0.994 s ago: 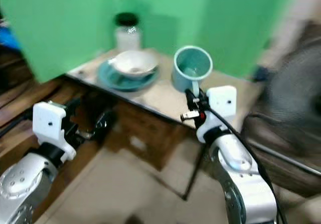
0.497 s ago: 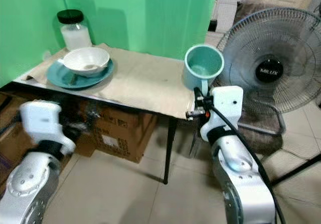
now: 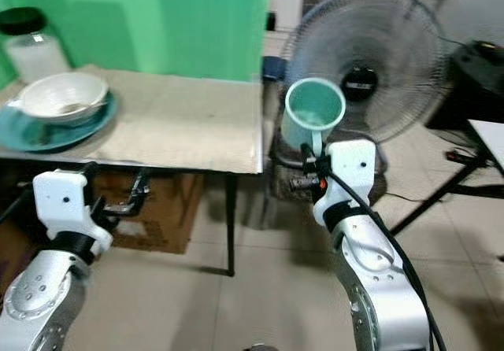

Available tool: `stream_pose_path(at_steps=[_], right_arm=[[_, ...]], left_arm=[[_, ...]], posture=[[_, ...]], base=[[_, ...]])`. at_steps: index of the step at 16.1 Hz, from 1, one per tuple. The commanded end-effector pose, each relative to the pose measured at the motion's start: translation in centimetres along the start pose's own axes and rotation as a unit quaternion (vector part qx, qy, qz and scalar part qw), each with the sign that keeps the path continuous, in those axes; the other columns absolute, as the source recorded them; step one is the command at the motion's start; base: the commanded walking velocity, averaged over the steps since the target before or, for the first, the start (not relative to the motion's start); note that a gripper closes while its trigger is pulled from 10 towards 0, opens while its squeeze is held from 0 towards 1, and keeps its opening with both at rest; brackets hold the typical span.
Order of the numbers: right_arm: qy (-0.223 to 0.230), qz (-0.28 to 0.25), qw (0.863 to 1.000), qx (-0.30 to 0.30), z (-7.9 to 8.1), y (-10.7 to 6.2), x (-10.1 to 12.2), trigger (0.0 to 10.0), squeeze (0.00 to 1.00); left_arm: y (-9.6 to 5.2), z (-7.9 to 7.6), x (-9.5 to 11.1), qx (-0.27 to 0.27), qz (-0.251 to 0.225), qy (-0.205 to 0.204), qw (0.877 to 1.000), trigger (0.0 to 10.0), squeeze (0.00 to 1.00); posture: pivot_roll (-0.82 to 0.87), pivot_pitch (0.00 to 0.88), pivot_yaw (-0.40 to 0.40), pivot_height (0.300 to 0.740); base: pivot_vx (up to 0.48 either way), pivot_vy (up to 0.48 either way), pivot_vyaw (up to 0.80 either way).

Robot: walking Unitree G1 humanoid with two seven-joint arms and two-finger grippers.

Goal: Setting the table

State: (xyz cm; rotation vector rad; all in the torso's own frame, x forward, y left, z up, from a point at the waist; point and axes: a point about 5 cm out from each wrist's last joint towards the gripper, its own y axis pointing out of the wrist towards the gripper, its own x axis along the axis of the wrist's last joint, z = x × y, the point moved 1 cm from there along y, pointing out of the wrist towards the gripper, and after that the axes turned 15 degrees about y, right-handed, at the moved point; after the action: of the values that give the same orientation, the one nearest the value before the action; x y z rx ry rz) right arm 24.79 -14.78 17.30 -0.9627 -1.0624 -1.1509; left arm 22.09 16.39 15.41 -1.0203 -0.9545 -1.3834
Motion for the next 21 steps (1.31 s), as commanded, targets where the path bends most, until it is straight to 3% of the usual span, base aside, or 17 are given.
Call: stream_pose_path(at_steps=[1,8,21], right_arm=[[0.006,0.014,1.0,0.003,-0.2,-0.1,-0.4,10.0,0.0],[-0.005,0.032,0.999,-0.03,-1.0,0.1,-0.9,10.0,0.0],[0.0,0.017,0.998,-0.066,-1.2,0.0,-0.4,10.0,0.0]], left_arm=[[-0.2,0.2,0.2,0.0,0.0,0.002,1.0,10.0,0.0],[0.7,1.0,0.3,0.004,-0.003,0.016,1.0,10.0,0.0],[1.9,0.7,0.9,-0.027,-0.019,0.024,0.999,10.0,0.0]], posture=[[0.06,0.0,-0.057,0.74],[0.05,0.0,-0.031,0.74],[0.02,0.0,0.004,0.74]], base=[[0.0,0.0,-0.8],[0.0,0.0,-0.8],[0.0,-0.37,-0.8]])
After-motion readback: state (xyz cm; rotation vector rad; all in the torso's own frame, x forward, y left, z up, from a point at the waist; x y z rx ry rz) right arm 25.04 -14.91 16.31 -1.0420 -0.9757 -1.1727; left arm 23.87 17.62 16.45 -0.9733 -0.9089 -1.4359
